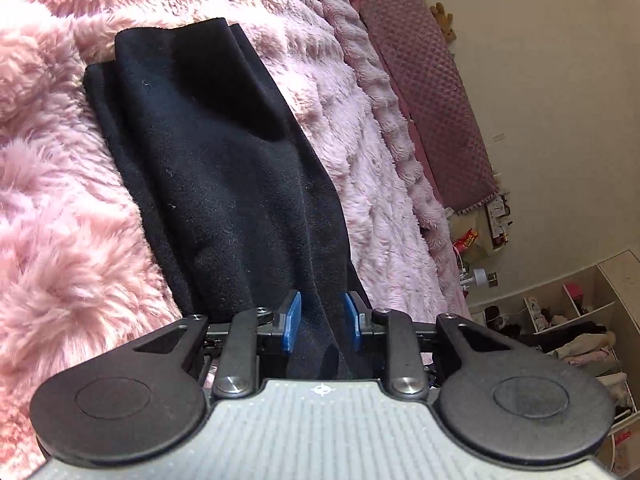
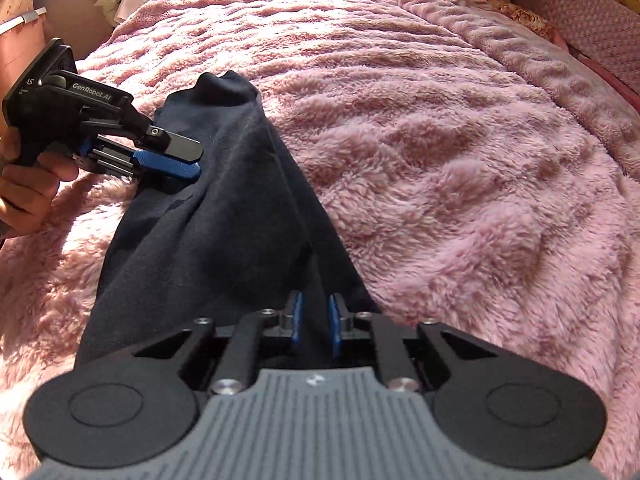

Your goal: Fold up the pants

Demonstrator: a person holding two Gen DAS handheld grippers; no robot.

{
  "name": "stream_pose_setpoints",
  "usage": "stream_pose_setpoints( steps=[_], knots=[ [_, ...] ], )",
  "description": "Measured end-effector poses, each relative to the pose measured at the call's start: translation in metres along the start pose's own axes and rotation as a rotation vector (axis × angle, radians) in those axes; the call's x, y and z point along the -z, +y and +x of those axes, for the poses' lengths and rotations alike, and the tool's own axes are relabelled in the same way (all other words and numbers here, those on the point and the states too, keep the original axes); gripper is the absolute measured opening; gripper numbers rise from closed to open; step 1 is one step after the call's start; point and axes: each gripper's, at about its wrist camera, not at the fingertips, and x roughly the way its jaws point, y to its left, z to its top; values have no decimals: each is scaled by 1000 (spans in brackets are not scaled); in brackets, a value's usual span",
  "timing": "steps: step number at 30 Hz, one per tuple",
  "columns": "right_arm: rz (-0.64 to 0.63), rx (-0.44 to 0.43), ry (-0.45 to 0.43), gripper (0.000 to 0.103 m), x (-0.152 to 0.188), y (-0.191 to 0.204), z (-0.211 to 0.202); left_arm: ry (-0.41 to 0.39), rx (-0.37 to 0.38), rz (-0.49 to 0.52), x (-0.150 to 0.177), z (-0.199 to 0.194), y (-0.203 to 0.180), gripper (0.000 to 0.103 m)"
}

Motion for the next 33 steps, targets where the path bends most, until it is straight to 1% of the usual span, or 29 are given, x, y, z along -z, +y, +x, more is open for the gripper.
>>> stream_pose_setpoints(
  steps=[2,3,4,6,7,9,10,12,13,15,17,18,19,20,21,22,23,25,27,28,29,33],
  knots=[
    [-14,51,-64,0,1,1,-6,-5,-44,14,2,-6,-3,25],
    [-13,65,-77,0,2,0,-7,-9,-64,29,2,-7,-5,23],
    [-5,60,-72,0,2,-2,-7,-11,-92,57,3,-7,-8,22],
    [-6,90,-79,0,5,-3,-6,-1,-144,84,3,-7,-11,15],
    [-12,120,-85,0,6,-2,-5,8,-167,84,3,-7,-11,13],
    [-6,205,-103,0,6,-8,-5,34,-209,56,2,-11,-7,6],
    [19,206,-104,0,6,-13,-6,44,-214,38,1,-14,-4,6],
    [83,179,-105,0,4,-23,-9,59,-222,6,-2,-21,0,6],
    [95,151,-116,0,2,-23,-12,65,-237,6,-5,-26,0,6],
    [110,86,-149,0,-4,-18,-16,53,-273,35,-8,-34,-3,6],
    [110,47,-178,5,-15,-8,-14,10,-322,63,-14,-41,-7,6],
    [101,34,-183,8,-22,-2,-9,-18,-326,58,-15,-45,-6,6],
    [90,23,-183,16,-27,1,-5,-61,-312,43,-15,-51,-3,6],
    [72,8,-175,20,-33,7,2,-102,-291,39,-15,-56,-2,9],
    [58,-7,-163,20,-39,11,9,-145,-272,50,-15,-61,-2,17],
    [45,-20,-149,22,-44,14,16,-183,-258,79,-14,-65,-3,22],
    [28,-27,-137,27,-49,19,24,-210,-256,115,-14,-67,-6,29],
    [1,-41,-113,30,-57,24,38,-232,-261,161,-13,-70,-11,31],
    [-8,-51,-89,28,-61,25,48,-223,-261,159,-15,-68,-13,31],
    [-12,-54,-84,18,-62,26,52,-219,-262,153,-16,-67,-13,31],
    [-22,-54,-88,1,-62,26,55,-218,-258,148,-17,-67,-12,31],
    [-42,-45,-100,0,-63,23,57,-227,-255,133,-19,-69,-12,31]
  ],
)
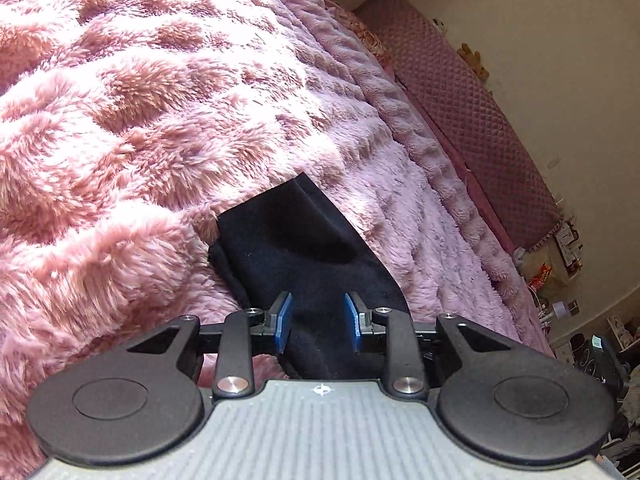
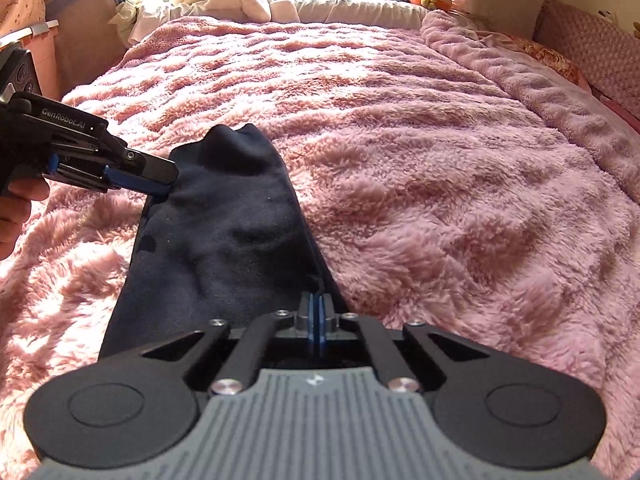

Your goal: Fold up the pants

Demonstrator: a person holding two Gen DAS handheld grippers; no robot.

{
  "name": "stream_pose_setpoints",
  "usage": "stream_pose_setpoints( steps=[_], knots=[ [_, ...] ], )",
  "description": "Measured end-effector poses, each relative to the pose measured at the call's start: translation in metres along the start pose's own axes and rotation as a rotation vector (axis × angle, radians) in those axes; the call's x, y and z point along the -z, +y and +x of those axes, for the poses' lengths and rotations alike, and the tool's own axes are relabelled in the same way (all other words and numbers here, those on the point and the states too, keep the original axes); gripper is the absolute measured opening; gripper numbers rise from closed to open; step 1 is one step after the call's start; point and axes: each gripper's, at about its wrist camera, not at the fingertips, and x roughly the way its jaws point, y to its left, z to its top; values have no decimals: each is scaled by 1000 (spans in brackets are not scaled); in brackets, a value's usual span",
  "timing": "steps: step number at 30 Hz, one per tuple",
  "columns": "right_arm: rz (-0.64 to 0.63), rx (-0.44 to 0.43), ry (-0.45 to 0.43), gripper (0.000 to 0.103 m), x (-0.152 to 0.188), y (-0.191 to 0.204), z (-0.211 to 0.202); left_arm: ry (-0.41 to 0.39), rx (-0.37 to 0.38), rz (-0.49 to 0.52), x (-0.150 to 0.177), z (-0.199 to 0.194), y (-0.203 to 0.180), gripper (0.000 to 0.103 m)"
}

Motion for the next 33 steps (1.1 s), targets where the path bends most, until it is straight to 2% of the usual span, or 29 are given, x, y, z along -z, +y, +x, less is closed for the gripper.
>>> stream_pose_setpoints(
  steps=[5,7,9,10,11,13,14,17,19,21,24,28,30,31,33],
  knots=[
    [-14,60,-38,0,-2,1,-3,-3,8,18,2,-2,-4,31],
    [-29,158,-86,0,-3,4,-7,7,20,21,3,0,-6,31],
    [24,231,-130,9,-5,-3,-16,21,42,30,6,2,-9,31],
    [88,242,-156,28,-5,-11,-28,26,53,41,8,3,-12,31],
    [128,238,-186,34,-4,-17,-40,30,66,57,10,2,-15,31],
    [161,245,-224,33,3,-28,-68,37,97,90,14,2,-22,32],
    [162,255,-217,33,9,-34,-84,48,125,103,16,2,-26,33],
    [152,215,-138,33,34,-48,-123,99,221,96,28,7,-37,35],
    [162,186,-85,33,55,-55,-142,171,283,75,41,15,-47,35],
    [168,160,-17,34,83,-59,-159,216,332,101,57,20,-63,35],
    [201,135,43,35,116,-65,-170,283,365,169,82,28,-85,36],
    [239,104,104,39,149,-70,-169,352,361,246,109,38,-102,36],
    [271,64,97,39,157,-75,-171,385,350,272,117,44,-104,36],
    [282,48,94,39,158,-76,-172,416,356,290,120,47,-105,36],
    [245,21,95,30,156,-73,-173,433,361,312,124,49,-105,36]
  ],
)
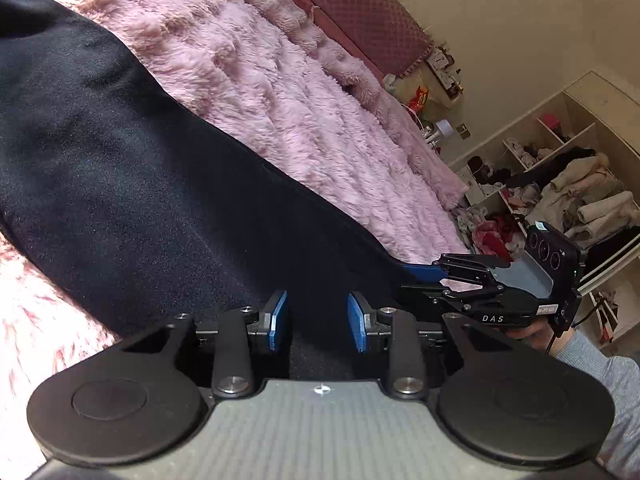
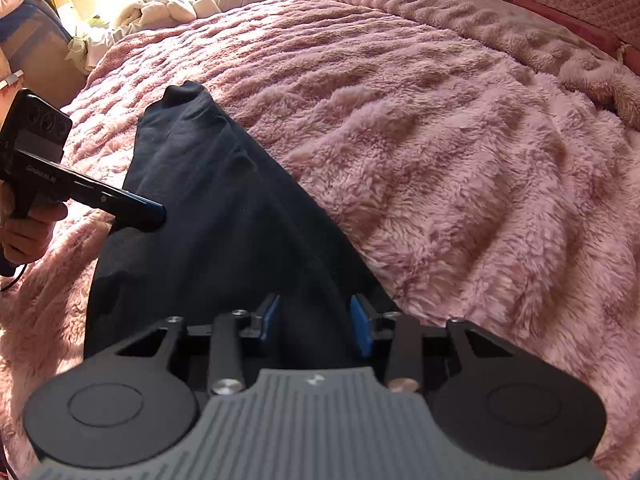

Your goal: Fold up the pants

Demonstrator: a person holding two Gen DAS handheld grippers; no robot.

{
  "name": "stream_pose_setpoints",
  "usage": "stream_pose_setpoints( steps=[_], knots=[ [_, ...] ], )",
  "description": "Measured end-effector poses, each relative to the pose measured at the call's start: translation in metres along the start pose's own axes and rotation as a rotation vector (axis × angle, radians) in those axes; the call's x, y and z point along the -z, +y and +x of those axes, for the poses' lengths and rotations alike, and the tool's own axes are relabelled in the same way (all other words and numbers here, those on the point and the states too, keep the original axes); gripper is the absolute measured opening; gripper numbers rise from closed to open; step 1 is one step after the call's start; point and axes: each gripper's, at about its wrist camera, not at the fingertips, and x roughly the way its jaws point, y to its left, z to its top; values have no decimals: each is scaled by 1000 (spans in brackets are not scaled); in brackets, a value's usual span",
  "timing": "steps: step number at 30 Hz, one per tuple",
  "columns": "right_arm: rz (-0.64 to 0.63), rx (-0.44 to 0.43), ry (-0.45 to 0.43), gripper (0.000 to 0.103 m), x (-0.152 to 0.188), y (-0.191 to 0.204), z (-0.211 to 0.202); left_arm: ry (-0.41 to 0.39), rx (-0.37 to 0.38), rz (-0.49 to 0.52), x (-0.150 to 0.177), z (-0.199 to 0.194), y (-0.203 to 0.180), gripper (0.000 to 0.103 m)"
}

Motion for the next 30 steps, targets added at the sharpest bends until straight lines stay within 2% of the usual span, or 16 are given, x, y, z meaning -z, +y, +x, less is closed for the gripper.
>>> stream_pose_setpoints(
  steps=[2,3,6,9,13,15,16,17,21,23,30],
  knots=[
    [-56,25,10,4,0,2,1,1,9,-5,1,-1,1,36],
    [-55,25,4,1,-1,0,0,2,16,-11,1,-2,3,37],
    [-26,61,-43,0,-7,-9,-4,3,15,-22,1,-3,6,37],
    [-37,122,-53,0,-13,-14,-5,3,7,-14,2,-4,4,37],
    [3,55,-1,0,-22,-16,-2,7,-3,14,2,-5,-1,37],
    [-4,21,15,8,-26,-11,0,8,0,8,2,-5,0,37],
    [-7,23,25,30,-27,-9,2,9,2,3,2,-5,1,37],
    [-9,29,43,43,-28,-7,6,10,1,0,1,-6,1,37],
    [-17,-38,108,30,-32,-4,20,10,-2,-3,1,-8,2,37],
    [-62,-33,111,0,-33,0,22,11,-7,-1,1,-6,1,37],
    [-132,14,61,0,-36,3,12,10,3,-4,0,-8,-1,39]
  ],
)
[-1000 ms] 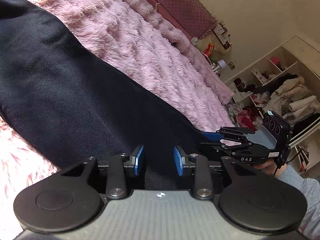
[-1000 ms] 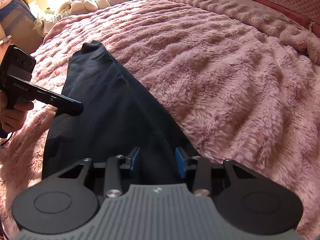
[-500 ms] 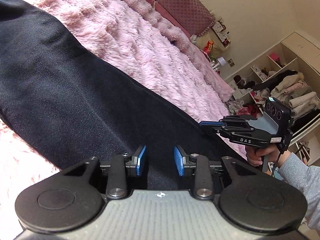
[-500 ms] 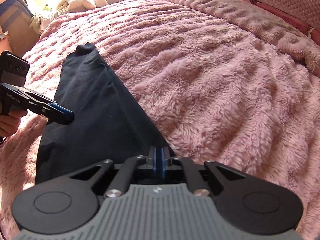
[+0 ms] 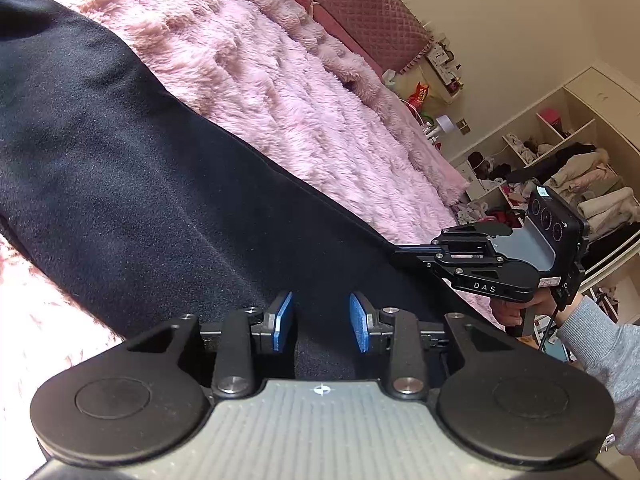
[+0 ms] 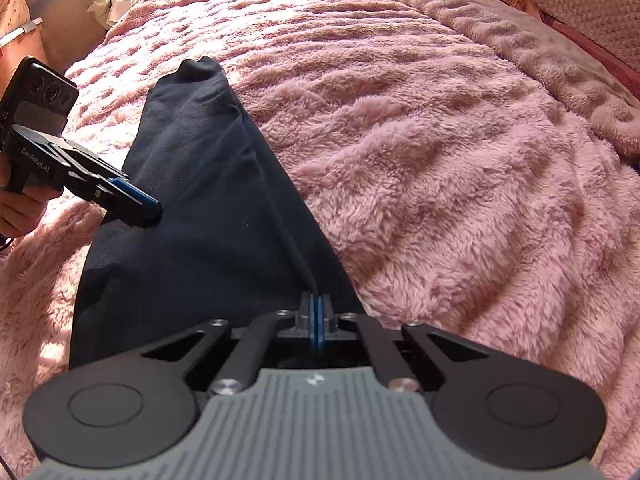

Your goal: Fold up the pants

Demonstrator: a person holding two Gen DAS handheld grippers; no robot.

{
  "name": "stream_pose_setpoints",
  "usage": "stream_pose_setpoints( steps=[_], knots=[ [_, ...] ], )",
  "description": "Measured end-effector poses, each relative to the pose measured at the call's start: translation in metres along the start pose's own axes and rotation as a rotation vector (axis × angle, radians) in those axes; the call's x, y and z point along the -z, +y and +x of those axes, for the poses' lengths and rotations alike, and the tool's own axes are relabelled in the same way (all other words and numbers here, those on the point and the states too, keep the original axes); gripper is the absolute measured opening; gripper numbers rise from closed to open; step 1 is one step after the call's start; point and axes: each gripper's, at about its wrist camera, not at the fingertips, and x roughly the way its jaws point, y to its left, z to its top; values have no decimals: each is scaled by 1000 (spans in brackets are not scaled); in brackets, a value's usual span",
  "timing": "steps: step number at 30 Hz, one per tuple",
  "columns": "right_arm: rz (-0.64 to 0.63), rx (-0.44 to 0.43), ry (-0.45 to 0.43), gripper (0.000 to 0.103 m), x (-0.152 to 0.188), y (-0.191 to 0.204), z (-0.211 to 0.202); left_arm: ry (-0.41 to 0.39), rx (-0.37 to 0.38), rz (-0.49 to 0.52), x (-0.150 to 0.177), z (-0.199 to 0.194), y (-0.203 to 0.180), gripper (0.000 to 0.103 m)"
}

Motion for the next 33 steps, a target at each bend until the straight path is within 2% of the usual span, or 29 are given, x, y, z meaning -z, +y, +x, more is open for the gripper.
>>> stream_pose_setpoints(
  steps=[5,11,13,14,16,18,21,22,23,24,25,26,28,31,33],
  knots=[
    [-10,68,-23,0,-3,0,1,-7,2,13,0,-3,-2,40],
    [12,87,30,0,-8,-2,10,-5,-3,15,0,-4,-3,40],
    [53,59,-17,8,-15,-2,6,-15,-13,20,-2,-7,-1,40],
    [78,28,-76,8,-20,-1,3,-28,-20,13,-4,-10,1,41],
    [81,20,-123,8,-33,4,6,-55,-30,-33,-8,-15,12,40],
    [54,-1,-108,8,-46,10,19,-71,-41,-69,-12,-20,21,40],
    [-3,-50,-28,8,-60,23,46,-99,-65,-98,-16,-26,31,40],
    [-26,-39,-12,7,-61,27,54,-103,-67,-105,-17,-26,33,40],
    [-52,21,-46,1,-61,31,60,-104,-68,-108,-17,-26,34,40],
    [-58,134,-107,1,-60,32,64,-101,-77,-98,-16,-25,33,40],
    [-44,247,-123,5,-61,30,68,-100,-94,-73,-15,-24,29,40],
    [-21,297,-125,5,-63,26,70,-101,-111,-45,-13,-24,25,40],
    [56,356,-176,5,-66,14,59,-100,-123,-15,-9,-24,17,40],
    [96,412,-229,7,-60,5,21,-96,-48,-21,4,-27,8,41],
    [73,424,-233,7,-46,7,-13,-94,-5,28,13,-26,-9,40]
  ],
)
